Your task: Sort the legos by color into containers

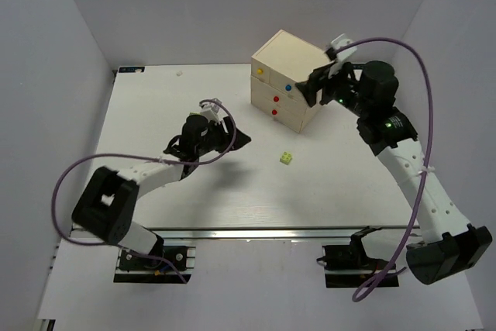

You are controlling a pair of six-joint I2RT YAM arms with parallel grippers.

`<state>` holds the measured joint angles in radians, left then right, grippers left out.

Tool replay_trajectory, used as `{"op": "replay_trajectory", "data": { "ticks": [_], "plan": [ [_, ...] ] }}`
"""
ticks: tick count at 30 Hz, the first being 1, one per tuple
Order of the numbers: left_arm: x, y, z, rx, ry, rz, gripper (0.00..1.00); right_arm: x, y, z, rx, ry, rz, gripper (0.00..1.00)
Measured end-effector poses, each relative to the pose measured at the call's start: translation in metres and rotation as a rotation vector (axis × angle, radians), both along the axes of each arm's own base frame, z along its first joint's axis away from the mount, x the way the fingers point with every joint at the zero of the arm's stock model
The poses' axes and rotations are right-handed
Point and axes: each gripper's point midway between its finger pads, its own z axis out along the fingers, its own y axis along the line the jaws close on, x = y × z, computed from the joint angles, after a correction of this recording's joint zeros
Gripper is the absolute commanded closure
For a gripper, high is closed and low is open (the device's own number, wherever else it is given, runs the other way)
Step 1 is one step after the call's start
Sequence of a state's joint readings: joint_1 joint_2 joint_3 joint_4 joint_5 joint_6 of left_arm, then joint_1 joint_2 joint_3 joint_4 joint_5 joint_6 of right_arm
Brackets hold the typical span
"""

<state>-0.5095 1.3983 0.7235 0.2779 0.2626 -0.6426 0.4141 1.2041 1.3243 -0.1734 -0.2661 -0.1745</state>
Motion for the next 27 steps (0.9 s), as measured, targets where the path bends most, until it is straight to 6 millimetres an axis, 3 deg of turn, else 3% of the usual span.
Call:
{"op": "replay_trajectory", "data": {
  "ticks": [3, 4, 6, 10, 17, 27],
  "plan": [
    [0.018, -0.023, -0.026, -0.109, 0.098, -0.017, 0.23, 0.01, -0.03, 0.008, 0.109, 0.044, -0.103, 0.71],
    [0.024, -0.03, -0.031, -0.139, 0.118, -0.026, 0.23, 0.014, -0.038, 0.007, 0.141, 0.063, -0.136, 0.9],
    [0.039, -0.046, -0.039, -0.206, 0.149, -0.036, 0.23, 0.024, -0.054, 0.0, 0.221, 0.126, -0.199, 1.0],
    [0.078, -0.073, -0.041, -0.325, 0.15, -0.044, 0.25, 0.047, -0.092, -0.025, 0.324, 0.232, -0.308, 1.0],
    [0.128, -0.104, -0.046, -0.393, 0.139, -0.031, 0.42, 0.053, -0.12, -0.043, 0.432, 0.301, -0.323, 1.0],
    [0.143, -0.111, -0.077, -0.367, 0.205, 0.011, 0.5, 0.045, -0.121, -0.031, 0.476, 0.272, -0.262, 1.0]
  ]
}}
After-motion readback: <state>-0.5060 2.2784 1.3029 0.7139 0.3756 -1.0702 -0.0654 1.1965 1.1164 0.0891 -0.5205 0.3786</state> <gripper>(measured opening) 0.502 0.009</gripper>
